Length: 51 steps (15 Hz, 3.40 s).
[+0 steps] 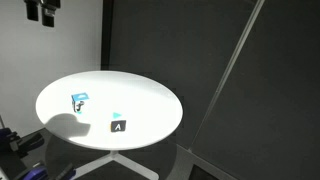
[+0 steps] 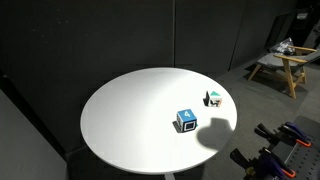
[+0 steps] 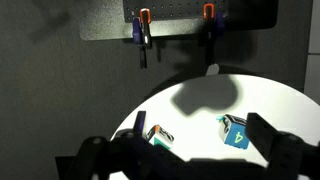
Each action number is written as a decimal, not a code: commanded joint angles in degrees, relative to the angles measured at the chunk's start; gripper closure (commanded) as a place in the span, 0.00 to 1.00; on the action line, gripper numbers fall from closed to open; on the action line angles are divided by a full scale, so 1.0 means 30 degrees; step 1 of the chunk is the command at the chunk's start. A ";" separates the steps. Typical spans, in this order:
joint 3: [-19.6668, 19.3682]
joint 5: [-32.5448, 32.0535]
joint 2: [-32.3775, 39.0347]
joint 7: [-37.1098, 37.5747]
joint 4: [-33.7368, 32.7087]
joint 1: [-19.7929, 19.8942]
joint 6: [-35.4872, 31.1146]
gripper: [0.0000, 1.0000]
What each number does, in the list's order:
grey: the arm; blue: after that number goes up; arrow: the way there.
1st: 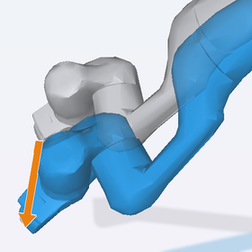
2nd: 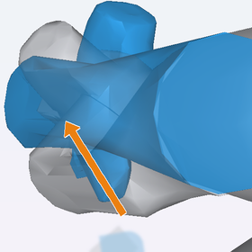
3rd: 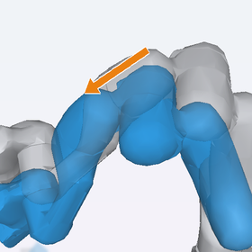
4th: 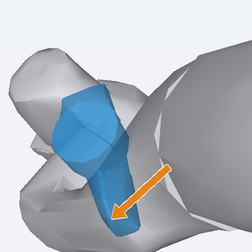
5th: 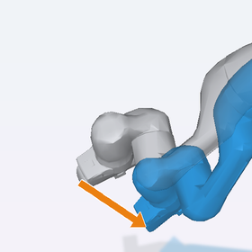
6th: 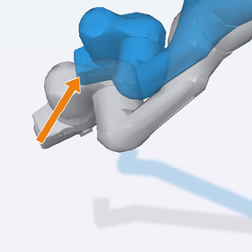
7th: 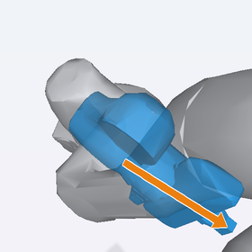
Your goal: Pick up the block with the letter a on it and put it on the table next to the block with the number four on it
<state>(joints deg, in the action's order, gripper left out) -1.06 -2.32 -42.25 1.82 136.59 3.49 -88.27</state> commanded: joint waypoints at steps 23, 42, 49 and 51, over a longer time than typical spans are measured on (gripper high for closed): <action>-0.0132 0.3479 0.3414 0.2848 -0.2202 0.0175 -0.3684 0.00; -0.0175 0.3026 1.3832 0.6312 -0.8363 0.0078 -0.8458 0.00; -0.0790 0.2948 1.6970 0.6517 -1.0289 -0.0026 -0.9464 0.00; -0.0917 0.2870 1.7521 0.6590 -1.0418 -0.0084 -1.0231 0.00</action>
<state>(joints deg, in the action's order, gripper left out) -3.23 7.46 7.52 20.14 108.00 3.53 -117.30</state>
